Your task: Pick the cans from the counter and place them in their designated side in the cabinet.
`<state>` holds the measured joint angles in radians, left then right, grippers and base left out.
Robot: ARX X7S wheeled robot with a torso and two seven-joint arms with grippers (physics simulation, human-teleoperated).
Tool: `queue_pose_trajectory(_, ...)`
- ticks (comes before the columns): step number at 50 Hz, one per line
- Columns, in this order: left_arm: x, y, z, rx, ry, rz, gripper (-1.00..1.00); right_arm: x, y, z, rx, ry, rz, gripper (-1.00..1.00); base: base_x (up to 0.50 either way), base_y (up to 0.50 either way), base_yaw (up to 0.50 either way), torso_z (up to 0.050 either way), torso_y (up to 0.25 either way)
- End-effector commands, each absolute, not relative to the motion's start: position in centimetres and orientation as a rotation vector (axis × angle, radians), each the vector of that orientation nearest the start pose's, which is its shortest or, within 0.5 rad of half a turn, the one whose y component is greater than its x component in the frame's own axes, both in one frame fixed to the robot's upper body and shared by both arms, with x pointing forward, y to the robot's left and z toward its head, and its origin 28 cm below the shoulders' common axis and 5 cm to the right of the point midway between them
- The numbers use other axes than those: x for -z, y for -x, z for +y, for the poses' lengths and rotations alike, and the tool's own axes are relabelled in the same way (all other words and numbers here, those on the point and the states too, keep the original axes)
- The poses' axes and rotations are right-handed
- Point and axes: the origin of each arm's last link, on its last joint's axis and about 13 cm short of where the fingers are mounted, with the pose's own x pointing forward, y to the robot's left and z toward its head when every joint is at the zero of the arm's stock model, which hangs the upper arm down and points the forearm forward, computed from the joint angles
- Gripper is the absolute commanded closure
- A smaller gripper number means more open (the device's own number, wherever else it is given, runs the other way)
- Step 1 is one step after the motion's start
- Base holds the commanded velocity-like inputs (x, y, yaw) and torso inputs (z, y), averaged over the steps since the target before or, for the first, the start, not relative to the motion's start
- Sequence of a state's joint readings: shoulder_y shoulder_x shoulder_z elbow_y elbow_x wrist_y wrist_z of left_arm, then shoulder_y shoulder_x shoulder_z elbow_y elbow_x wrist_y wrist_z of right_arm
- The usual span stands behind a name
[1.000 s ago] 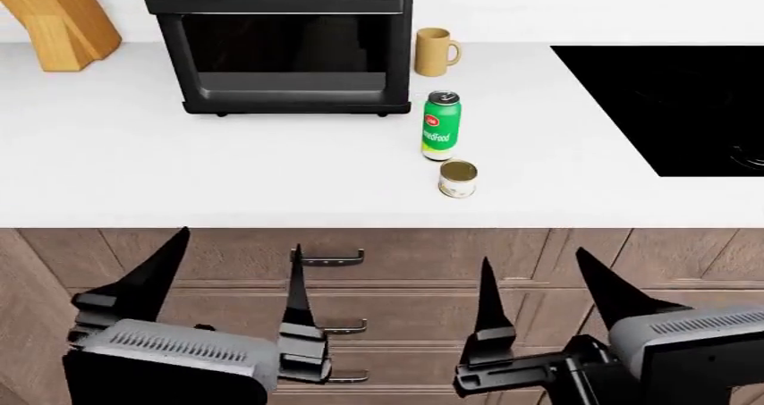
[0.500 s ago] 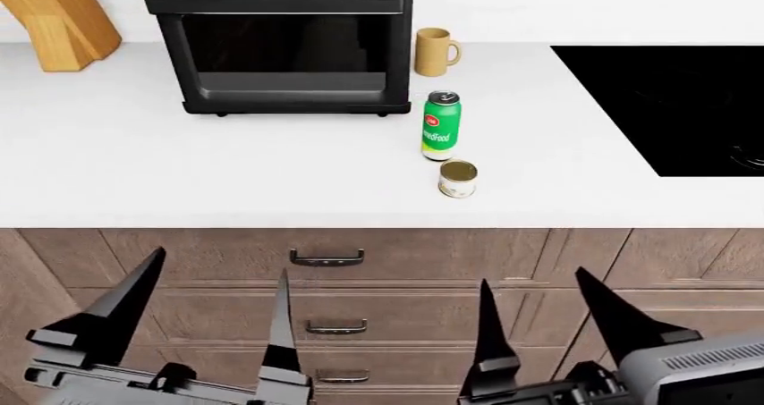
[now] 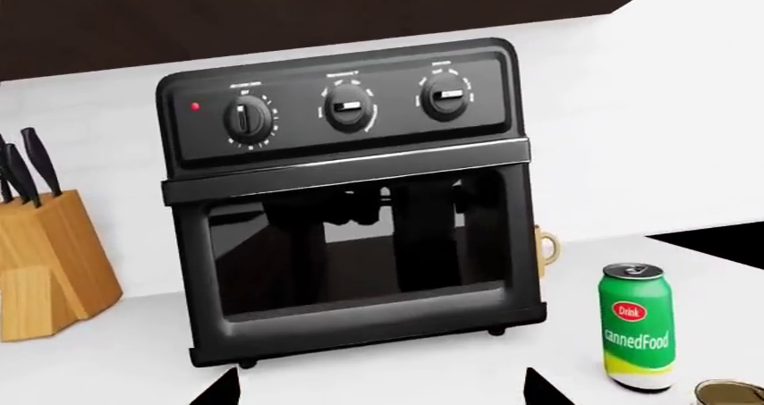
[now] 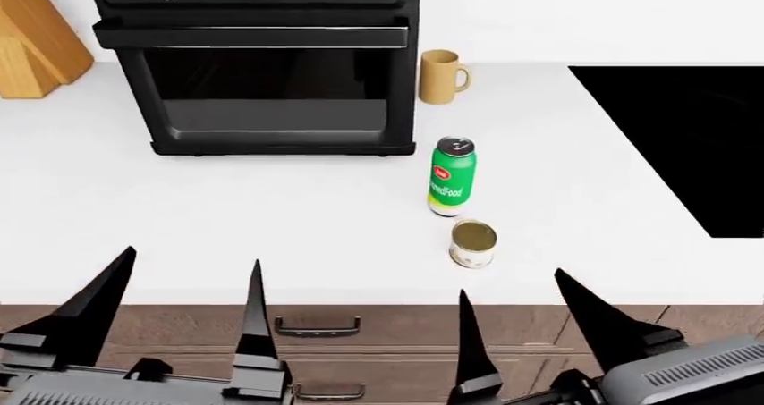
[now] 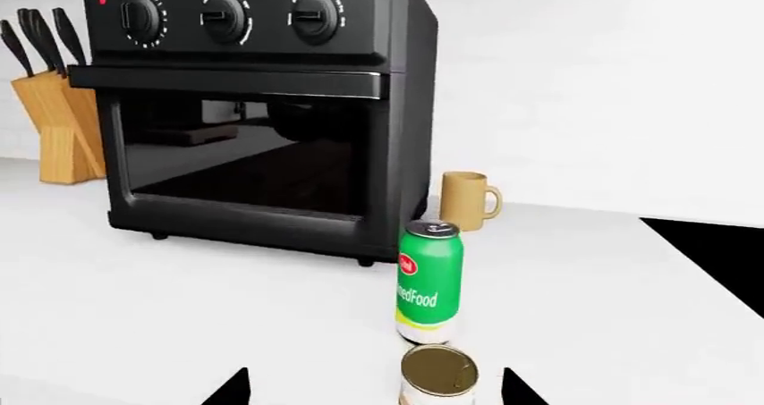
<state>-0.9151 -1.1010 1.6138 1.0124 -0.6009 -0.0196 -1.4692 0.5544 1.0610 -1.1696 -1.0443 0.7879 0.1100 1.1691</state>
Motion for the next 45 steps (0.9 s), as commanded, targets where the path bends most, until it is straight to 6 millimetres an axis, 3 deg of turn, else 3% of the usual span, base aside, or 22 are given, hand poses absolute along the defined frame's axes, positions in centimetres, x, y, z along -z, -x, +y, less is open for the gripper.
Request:
queue_pose_trajectory(1, -16.84, -11.21, 20.45, 0.055, -0.113, -0.268, -1.00, -17.12, -10.62, -9.08, -0.241, 0.029, -0.104, -1.00, 0.50, 0.00, 0.00, 0.000, 0.000)
queue_pose_trajectory(20, -16.73, -11.14, 20.35, 0.061, -0.112, -0.266, -1.00, -17.08, -10.57, -9.10, -0.240, 0.024, -0.102, -1.00, 0.50, 0.00, 0.00, 0.000, 0.001)
queue_pose_trajectory(45, -16.68, -11.19, 20.31, 0.061, -0.112, -0.263, -1.00, -17.16, -10.65, -8.99, -0.255, 0.016, -0.098, -1.00, 0.00, -0.08, 0.00, 0.000, 0.001)
